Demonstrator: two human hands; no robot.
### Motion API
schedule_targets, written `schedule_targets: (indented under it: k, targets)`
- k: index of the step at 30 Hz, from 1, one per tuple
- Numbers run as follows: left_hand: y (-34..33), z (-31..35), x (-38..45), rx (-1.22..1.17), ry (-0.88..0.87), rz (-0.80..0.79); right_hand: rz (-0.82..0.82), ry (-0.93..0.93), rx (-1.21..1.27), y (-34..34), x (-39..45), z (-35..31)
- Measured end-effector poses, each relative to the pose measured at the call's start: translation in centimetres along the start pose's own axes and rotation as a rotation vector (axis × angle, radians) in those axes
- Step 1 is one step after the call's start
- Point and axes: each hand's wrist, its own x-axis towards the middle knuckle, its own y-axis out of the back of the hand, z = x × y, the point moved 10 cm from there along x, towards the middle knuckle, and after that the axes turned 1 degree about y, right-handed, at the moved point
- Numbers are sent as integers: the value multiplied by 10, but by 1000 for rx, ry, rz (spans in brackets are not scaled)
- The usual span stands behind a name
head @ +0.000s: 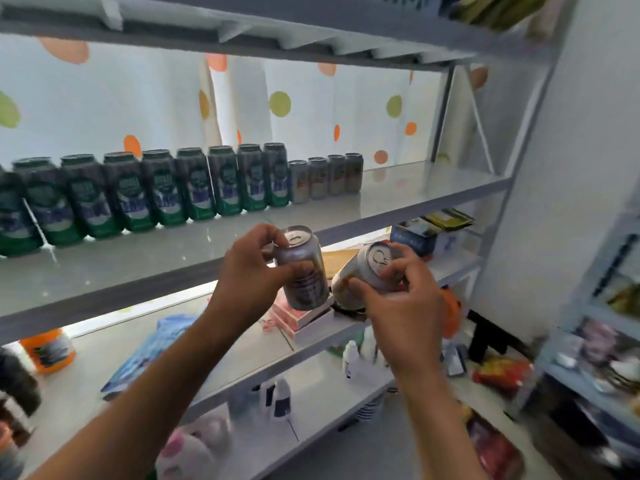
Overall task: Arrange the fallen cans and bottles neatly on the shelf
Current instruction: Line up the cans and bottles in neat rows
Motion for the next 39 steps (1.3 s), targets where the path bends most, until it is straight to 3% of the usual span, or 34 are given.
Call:
schedule_targets:
  k: [7, 14, 26, 34, 39]
  targets:
    - [-86, 7, 68, -138, -82, -54, 79, 17, -93, 41, 68, 56]
    - [-157, 11, 160, 10, -172, -113, 66, 22, -175, 32, 168, 101]
    - [-212, 14, 351, 142, -202, 18, 21, 213, -168, -26, 370, 166]
    - [-250, 12, 410, 228, -158, 107, -35, 207, -18, -39, 441, 234]
    - [-275, 22, 437, 424, -167, 199, -119, 254, 79, -48, 485, 264]
